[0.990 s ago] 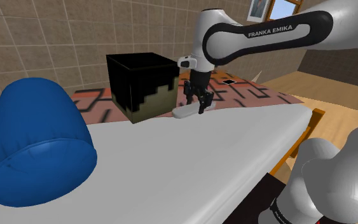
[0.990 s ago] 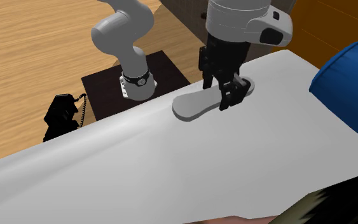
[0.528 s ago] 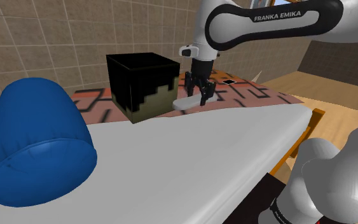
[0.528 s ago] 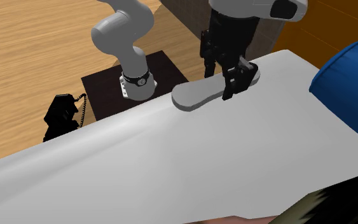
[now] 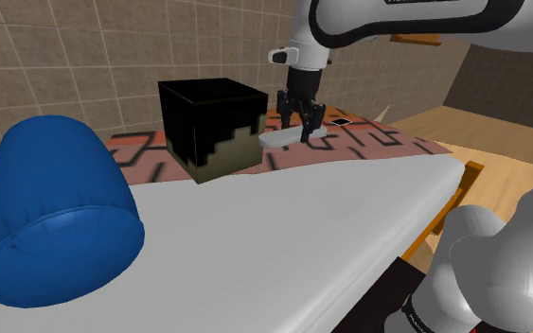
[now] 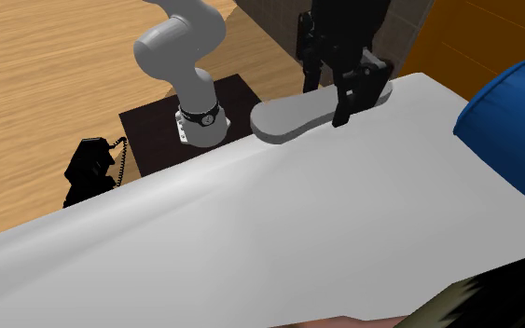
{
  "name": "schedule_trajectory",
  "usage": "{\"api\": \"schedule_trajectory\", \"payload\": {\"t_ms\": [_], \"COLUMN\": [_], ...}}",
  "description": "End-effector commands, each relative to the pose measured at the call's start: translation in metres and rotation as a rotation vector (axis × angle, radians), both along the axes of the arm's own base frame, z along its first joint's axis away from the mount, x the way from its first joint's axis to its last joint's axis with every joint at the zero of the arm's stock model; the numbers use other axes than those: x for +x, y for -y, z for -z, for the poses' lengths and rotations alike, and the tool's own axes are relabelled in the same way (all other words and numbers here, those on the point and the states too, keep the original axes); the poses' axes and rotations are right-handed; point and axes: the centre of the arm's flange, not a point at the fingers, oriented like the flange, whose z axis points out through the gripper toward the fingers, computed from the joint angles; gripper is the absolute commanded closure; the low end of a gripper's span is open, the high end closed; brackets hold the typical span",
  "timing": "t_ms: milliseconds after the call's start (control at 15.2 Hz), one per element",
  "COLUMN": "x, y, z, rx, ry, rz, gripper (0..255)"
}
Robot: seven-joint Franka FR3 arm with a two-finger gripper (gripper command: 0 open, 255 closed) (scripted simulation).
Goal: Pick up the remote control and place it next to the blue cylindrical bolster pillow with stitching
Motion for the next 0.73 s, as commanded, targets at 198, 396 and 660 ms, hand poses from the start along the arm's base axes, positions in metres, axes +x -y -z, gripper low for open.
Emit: {"api": "schedule_trajectory", "payload": {"t_ms": [198, 396, 660], "x": [0.0, 0.0, -0.006], "y": [-0.001, -0.001, -0.04], "z": [-0.027, -0.043, -0.046], "rx": [0.0, 0.0, 0.0], "ry": [0.0, 0.0, 0.0], "rz": [0.0, 0.0, 0.0], "gripper": [255, 255, 255]}}
